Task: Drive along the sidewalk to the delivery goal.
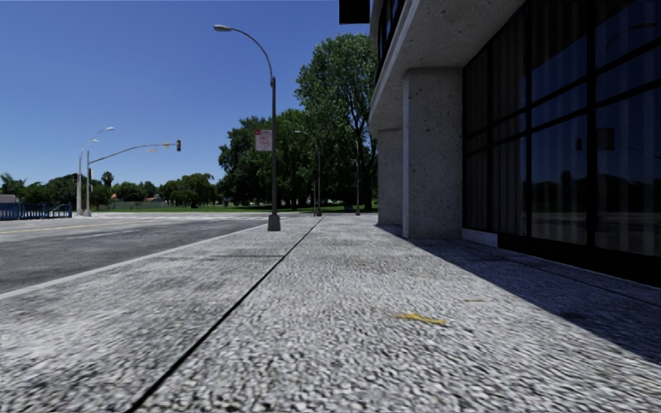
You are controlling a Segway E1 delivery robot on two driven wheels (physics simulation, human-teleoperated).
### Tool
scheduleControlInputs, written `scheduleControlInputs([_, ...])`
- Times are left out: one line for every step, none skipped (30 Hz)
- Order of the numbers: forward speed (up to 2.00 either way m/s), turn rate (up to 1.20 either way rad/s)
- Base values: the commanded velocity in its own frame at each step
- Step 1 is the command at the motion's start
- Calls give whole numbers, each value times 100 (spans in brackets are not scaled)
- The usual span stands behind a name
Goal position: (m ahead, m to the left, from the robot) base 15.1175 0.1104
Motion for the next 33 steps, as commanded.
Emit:
scheduleControlInputs([193,0])
scheduleControlInputs([193,0])
scheduleControlInputs([193,0])
scheduleControlInputs([193,0])
scheduleControlInputs([193,0])
scheduleControlInputs([193,0])
scheduleControlInputs([194,0])
scheduleControlInputs([200,0])
scheduleControlInputs([200,0])
scheduleControlInputs([200,0])
scheduleControlInputs([200,0])
scheduleControlInputs([200,0])
scheduleControlInputs([200,0])
scheduleControlInputs([200,0])
scheduleControlInputs([200,0])
scheduleControlInputs([200,0])
scheduleControlInputs([200,0])
scheduleControlInputs([200,0])
scheduleControlInputs([200,0])
scheduleControlInputs([198,0])
scheduleControlInputs([198,0])
scheduleControlInputs([193,0])
scheduleControlInputs([192,0])
scheduleControlInputs([192,0])
scheduleControlInputs([191,0])
scheduleControlInputs([191,0])
scheduleControlInputs([191,0])
scheduleControlInputs([191,0])
scheduleControlInputs([191,0])
scheduleControlInputs([190,0])
scheduleControlInputs([190,0])
scheduleControlInputs([190,0])
scheduleControlInputs([190,0])
